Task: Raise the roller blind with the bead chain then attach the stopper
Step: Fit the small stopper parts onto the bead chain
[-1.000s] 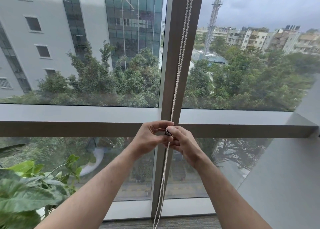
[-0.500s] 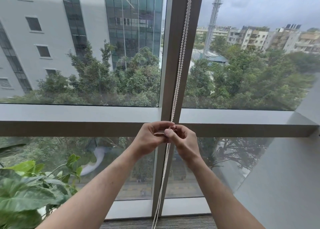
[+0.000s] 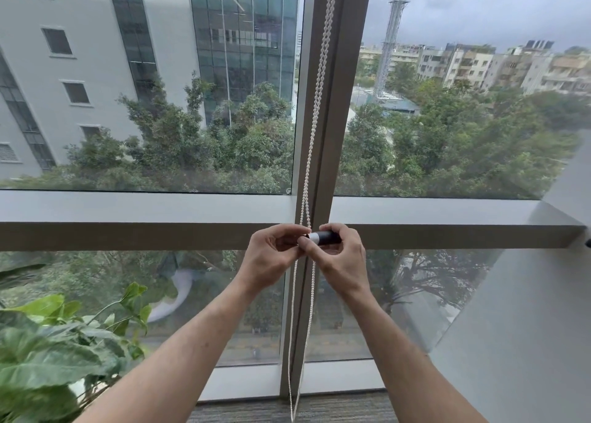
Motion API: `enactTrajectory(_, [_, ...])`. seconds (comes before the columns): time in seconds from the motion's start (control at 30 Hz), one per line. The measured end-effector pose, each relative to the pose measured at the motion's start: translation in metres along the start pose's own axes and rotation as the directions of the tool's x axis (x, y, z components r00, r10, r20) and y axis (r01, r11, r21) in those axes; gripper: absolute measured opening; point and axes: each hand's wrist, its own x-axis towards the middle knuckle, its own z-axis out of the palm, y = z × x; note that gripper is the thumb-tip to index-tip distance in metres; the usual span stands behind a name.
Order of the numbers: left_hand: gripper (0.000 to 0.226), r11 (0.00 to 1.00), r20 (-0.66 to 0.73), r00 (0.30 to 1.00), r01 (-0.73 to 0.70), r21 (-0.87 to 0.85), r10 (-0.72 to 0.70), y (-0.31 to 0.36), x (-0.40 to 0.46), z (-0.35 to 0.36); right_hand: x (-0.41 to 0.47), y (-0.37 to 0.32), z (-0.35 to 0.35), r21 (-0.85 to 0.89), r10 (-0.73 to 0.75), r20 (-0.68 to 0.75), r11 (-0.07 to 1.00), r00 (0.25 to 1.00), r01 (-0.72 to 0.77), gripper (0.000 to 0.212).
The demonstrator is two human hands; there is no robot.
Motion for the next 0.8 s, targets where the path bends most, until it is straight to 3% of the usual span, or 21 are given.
enactTrajectory(0.17, [0.032,1.0,-0.015,1.0,0.0,0.014,0.0,0.0,0.0,-0.003,-0.002,0.007,0.003,0.029,-0.01,0.09,1.0,0.996,0.008,0.038])
enactTrajectory(0.4, [0.029,0.999,-0.008,0.999,0.048,-0.025,-0.048,-0.003,-0.003,-0.003,-0.006,0.009,0.0,0.207,0.002,0.208,0.977,0.978,-0.046,0.024])
enactTrajectory(0.8, [0.03,0.98,0.073,0.99,0.107,0.168,-0.12,-0.015,-0.017,-0.003,-0.021,0.04,-0.007,0.123,0.089,0.226,0.985,0.97,-0.119,0.024])
